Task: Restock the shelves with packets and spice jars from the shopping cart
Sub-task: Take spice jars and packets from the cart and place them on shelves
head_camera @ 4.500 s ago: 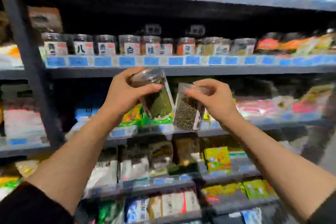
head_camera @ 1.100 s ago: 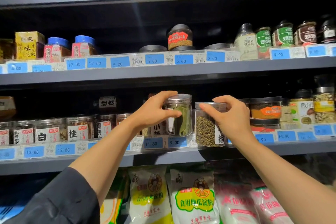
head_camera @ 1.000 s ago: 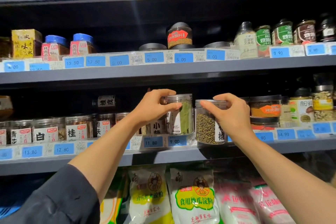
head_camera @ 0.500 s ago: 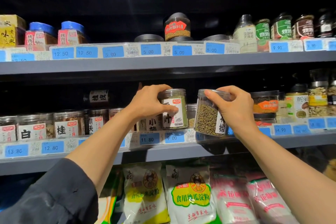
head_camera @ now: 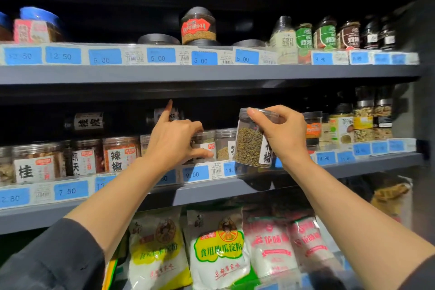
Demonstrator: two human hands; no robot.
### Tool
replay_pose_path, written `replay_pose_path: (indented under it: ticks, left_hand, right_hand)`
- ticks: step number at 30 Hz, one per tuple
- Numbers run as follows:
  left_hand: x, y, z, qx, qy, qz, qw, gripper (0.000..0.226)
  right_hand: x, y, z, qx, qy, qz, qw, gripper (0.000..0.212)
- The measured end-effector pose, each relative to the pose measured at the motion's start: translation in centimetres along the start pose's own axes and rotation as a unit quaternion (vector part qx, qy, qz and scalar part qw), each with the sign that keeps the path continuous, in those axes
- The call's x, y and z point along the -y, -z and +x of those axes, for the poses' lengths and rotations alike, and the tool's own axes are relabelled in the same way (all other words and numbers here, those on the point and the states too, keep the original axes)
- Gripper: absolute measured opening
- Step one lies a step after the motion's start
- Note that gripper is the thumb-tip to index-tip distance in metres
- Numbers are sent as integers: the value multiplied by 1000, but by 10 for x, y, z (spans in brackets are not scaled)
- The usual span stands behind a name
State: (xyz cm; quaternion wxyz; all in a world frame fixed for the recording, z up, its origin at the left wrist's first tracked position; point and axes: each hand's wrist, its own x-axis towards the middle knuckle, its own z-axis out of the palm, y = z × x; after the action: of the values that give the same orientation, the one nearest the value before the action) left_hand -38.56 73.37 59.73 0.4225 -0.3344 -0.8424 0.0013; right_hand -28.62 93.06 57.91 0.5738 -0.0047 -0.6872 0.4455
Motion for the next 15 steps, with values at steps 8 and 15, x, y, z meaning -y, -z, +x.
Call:
replay_pose_path:
  ticks: [8, 15]
  left_hand:
    - [-36, 13, -18, -119, -1, -331, 936, 64]
    - [-77, 3, -24, -13, 9, -490, 872, 75]
  right_hand:
    - [-1, 7, -3, -1, -2, 17, 1000, 43]
    - [1, 18, -5, 96, -67, 24, 993, 59]
